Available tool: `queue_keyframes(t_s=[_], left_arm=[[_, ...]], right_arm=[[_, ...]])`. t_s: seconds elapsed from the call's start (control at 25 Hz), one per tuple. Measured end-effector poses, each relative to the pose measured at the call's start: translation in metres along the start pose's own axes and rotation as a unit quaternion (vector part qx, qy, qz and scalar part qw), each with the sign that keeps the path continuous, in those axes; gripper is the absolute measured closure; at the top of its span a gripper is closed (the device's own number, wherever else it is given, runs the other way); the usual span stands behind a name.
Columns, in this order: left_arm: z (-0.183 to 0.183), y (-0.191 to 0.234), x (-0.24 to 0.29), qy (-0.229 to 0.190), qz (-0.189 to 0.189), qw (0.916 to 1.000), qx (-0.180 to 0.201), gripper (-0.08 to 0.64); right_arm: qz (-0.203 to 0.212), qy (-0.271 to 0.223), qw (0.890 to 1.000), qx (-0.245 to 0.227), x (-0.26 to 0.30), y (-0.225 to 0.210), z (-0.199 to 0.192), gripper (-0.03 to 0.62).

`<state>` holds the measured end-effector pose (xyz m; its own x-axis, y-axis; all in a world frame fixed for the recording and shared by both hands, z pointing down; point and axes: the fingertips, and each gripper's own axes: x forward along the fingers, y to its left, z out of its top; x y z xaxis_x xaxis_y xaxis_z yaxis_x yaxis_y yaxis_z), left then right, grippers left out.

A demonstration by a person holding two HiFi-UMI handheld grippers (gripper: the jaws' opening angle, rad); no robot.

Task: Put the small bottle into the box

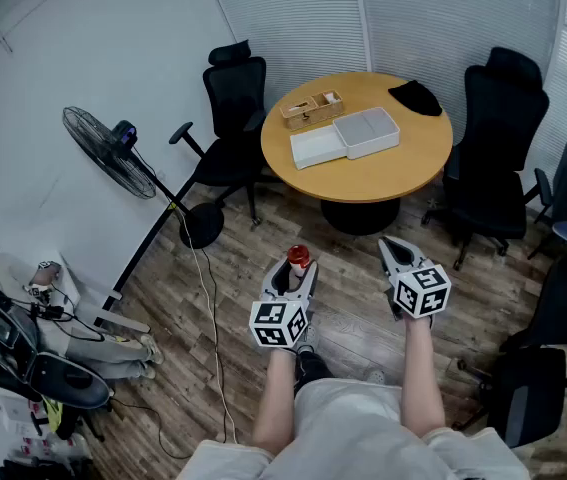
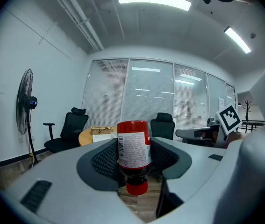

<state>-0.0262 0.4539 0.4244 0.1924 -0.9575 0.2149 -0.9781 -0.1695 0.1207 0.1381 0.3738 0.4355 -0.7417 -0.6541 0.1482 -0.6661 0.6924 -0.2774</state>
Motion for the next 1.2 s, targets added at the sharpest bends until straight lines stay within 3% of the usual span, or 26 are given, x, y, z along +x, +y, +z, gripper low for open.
queue_keyframes(t_s=[0.32, 0.52, 0.76, 1.0, 1.2], left_arm=[[0.005, -0.006, -0.004, -0.002, 0.008, 0.9999, -0.008, 0.327], [-0.007, -0.014, -0.010, 0.004, 0.009, 0.9999, 0.001, 0.327], [-0.016, 0.008, -0.015, 0.006, 0.033, 0.9992, -0.022, 0.327], [-0.016, 0.019, 0.028, 0.008, 0.016, 0.9994, -0.031, 0.327], [0.006, 0.041, 0.080, -0.004, -0.002, 0.9992, -0.040, 0.328]], right_arm=[[0.001, 0.005, 1.000, 0.000, -0.010, -0.001, -0.001, 0.575], [0.013, -0.018, 0.999, 0.048, -0.016, -0.013, -0.005, 0.575], [0.010, 0.007, 0.998, 0.067, -0.011, -0.012, -0.024, 0.575], [-0.014, 0.057, 0.997, 0.055, 0.016, -0.034, -0.033, 0.574], [-0.026, 0.070, 0.995, 0.066, 0.060, -0.053, -0.014, 0.574]])
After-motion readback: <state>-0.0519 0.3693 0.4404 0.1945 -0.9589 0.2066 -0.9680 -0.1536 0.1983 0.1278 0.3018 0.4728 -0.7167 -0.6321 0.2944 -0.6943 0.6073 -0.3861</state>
